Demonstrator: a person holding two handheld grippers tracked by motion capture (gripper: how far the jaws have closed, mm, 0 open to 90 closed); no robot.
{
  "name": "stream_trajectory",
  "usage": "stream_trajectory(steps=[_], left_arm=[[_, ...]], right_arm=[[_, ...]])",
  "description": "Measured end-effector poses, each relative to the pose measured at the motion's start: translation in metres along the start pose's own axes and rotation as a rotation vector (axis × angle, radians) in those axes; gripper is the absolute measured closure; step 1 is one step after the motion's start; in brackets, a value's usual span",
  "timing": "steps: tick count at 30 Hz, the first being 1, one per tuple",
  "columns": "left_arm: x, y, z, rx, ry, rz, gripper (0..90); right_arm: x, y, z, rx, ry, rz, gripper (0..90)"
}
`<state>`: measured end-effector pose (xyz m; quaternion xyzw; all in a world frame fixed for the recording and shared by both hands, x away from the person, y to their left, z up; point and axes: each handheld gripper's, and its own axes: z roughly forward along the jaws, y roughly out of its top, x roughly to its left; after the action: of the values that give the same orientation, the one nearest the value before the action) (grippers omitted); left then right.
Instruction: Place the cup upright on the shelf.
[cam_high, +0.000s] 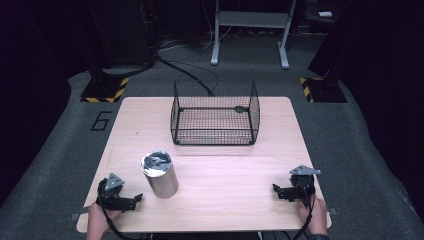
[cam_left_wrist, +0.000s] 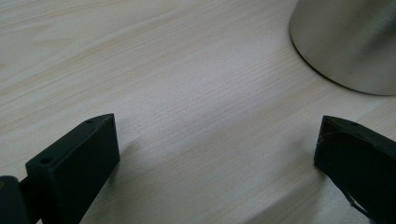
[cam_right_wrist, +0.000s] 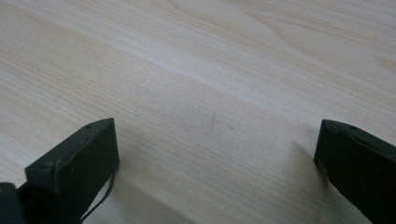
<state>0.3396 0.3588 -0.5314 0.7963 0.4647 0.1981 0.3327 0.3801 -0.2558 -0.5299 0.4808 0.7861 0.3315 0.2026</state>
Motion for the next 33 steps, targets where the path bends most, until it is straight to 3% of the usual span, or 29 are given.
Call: stream_trajectory(steps=[5,10,18,23,29,33], left_arm=[[0.000,0.000,0.001,-0.007,0.001,-0.001,0.0],[-0.003,0.002,0.002,0.000,0.032,-0.038,0.1],[-0.002,0.002,0.004,-0.012,0.036,-0.032,0.1],[-0.002,0.003,0.003,-0.006,0.011,-0.016,0.0],[-0.009,0.002,0.002,-0.046,-0.022,-0.021,0.0],[-0.016,0.003,-0.001,-0.030,-0.050,0.010,0.0]], right_arm=[[0.000,0.000,0.000,0.000,0.000,0.000,0.0],[0.000,0.000,0.000,0.000,0.000,0.000,0.0],[0.000,0.000,0.000,0.000,0.000,0.000,0.0],[0.000,0.000,0.000,0.000,0.000,0.000,0.0],[0.000,0.000,0.000,0.000,0.000,-0.001,0.0],[0.000,0.000,0.000,0.001,0.000,0.002,0.0]])
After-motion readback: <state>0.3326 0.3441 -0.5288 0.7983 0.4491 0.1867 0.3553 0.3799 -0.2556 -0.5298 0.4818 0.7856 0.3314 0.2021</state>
